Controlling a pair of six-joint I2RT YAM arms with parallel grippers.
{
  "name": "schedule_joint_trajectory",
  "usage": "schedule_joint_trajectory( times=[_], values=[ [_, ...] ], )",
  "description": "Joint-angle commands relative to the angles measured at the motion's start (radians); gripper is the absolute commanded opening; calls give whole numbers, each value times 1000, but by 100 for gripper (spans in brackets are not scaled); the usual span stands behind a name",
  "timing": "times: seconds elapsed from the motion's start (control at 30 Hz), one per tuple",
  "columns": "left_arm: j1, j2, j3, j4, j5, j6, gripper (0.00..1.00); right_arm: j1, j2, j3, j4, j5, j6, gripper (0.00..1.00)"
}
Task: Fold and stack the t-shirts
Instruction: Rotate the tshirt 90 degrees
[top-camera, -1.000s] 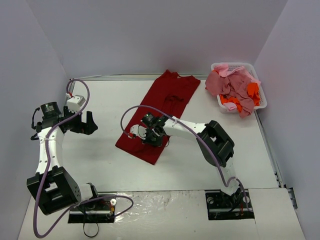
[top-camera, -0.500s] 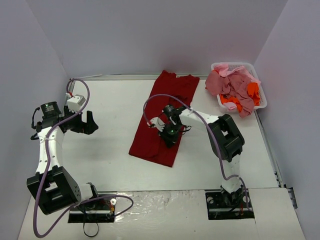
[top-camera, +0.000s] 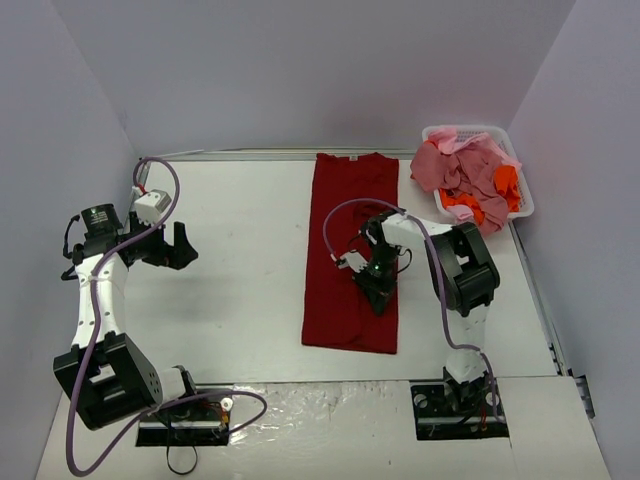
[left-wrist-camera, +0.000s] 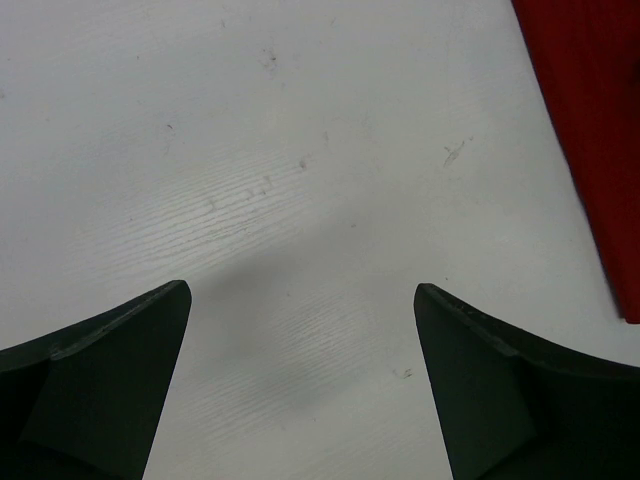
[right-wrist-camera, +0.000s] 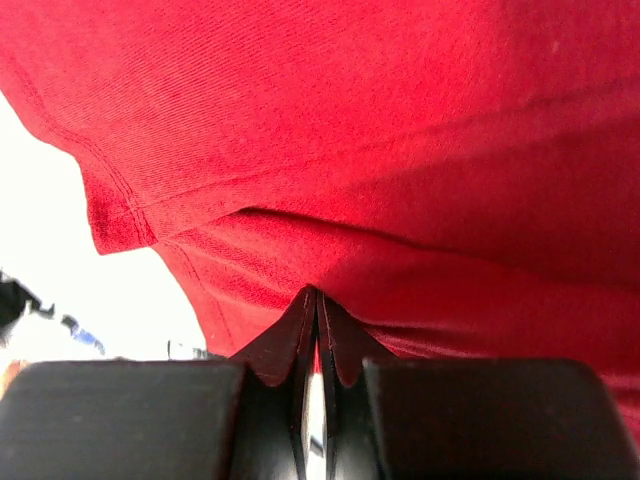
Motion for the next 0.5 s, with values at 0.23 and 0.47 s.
schedule_joint_trajectory(
  times=[0.23,0.47],
  values=[
    [5,-10,25,-12,37,14,94,0,-4,180,-235,121,-174,0],
    [5,-11,25,-13,37,14,94,-39,29,416,-289,48,-211,0]
  ],
)
